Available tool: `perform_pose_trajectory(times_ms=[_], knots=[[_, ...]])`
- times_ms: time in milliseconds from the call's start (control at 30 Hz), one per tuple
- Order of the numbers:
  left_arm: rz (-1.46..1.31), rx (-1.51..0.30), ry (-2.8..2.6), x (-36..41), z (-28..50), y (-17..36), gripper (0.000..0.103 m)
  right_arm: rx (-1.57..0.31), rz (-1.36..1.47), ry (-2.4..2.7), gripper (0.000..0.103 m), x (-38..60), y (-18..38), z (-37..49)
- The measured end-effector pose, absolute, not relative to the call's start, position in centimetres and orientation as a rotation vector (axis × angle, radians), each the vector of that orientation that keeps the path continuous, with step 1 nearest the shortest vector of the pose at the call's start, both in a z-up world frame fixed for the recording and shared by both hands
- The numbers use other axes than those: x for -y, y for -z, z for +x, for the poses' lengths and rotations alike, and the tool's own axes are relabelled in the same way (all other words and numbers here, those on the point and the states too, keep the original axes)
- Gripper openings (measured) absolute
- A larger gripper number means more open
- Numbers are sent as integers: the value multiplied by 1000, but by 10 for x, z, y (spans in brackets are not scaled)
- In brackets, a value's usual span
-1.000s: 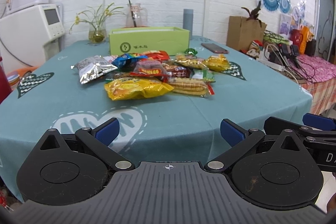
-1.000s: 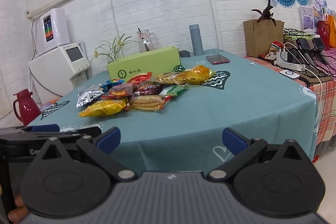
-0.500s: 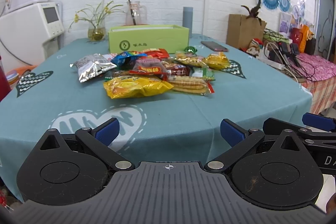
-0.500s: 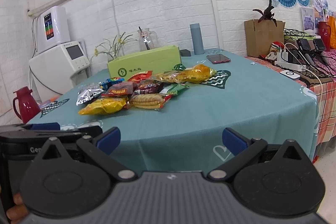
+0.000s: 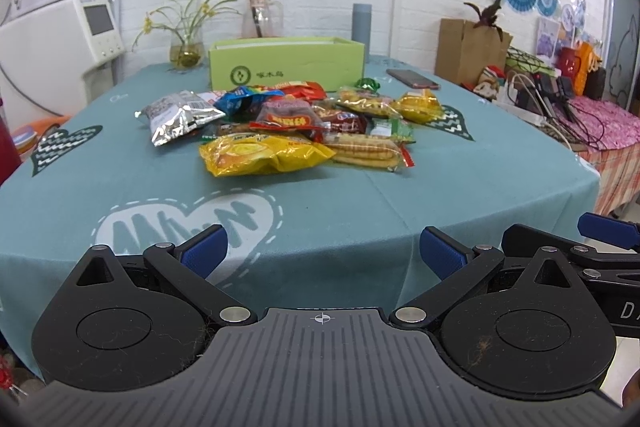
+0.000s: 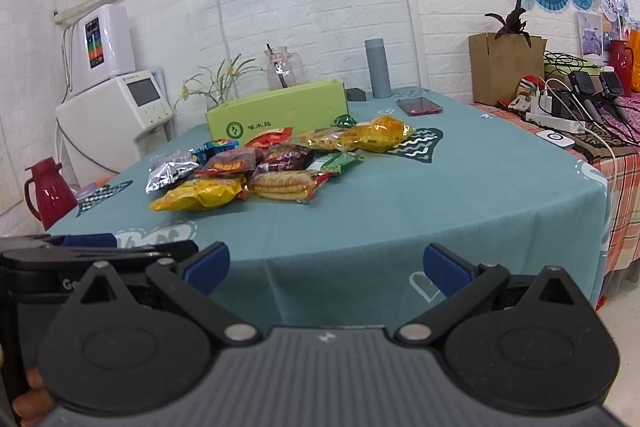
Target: Organize snacks
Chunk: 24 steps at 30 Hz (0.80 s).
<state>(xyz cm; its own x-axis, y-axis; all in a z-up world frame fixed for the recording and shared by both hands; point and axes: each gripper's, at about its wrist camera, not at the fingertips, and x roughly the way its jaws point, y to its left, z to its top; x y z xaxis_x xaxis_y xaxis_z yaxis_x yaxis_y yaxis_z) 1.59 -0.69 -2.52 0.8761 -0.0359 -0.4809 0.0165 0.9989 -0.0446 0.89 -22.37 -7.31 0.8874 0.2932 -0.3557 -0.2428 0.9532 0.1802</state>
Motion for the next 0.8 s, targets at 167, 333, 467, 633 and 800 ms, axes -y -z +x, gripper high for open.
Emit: perform_pose_trajectory(times_ms=[167,333,467,633,800], knots=[[-40,-512,25,7,17,27,92,-394,125,-281,103,223,74,10],[-38,-519,24,7,19,28,92,-395,123,-283,102,223,75,10],[-35,-530,28,7,24,30,92,-405,121,-292,103,223,79,13],[-54,-567,42,2,42,33,92,-433,116,-287,102,222,85,25],[-96,-524,17,-18,54,11,92,-384,84,-267,103,223,71,64]])
